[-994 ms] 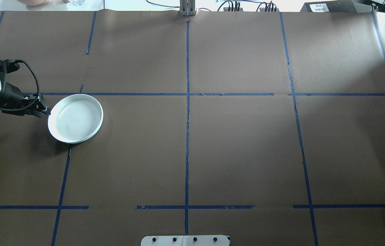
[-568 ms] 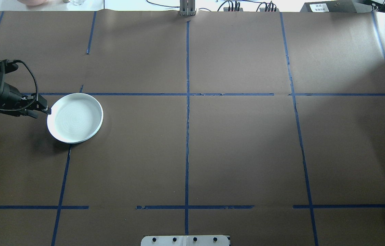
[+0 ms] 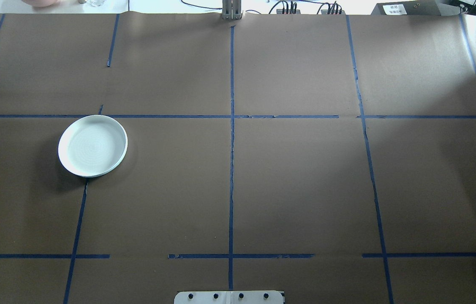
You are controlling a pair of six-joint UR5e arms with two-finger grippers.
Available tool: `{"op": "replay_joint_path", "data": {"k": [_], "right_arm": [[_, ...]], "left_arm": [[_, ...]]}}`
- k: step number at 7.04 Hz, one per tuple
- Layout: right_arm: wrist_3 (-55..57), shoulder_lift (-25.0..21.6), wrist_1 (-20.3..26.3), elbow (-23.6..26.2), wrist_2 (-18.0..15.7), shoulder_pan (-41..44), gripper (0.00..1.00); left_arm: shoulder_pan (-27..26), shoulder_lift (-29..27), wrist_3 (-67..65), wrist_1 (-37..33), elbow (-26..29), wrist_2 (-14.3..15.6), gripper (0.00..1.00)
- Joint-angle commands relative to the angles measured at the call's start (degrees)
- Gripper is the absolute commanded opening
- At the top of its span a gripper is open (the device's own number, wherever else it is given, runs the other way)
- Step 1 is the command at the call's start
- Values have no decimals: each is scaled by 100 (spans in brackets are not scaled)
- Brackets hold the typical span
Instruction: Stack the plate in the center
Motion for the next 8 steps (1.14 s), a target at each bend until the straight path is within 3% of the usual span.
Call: {"op": "replay_joint_path", "data": {"k": [1,2,3,4,5,8], "right_arm": [[0,0,0,0,0,0,100],[0,0,0,0,0,0,100],[0,0,0,0,0,0,100],[0,0,0,0,0,0,100],[0,0,0,0,0,0,100],[0,0,0,-9,0,0,100]], "left_arm": [[-618,310,1629,589,37,-69,73],[-1239,285,2857,1491,-15,-52,75],[-1759,241,3922,2248,-7,174,78],[-1764,232,4159,2343,2,490,82],[-1790,232,4170,2353,45,519,100],[-2037,311,4127,2361,90,467,100]]}}
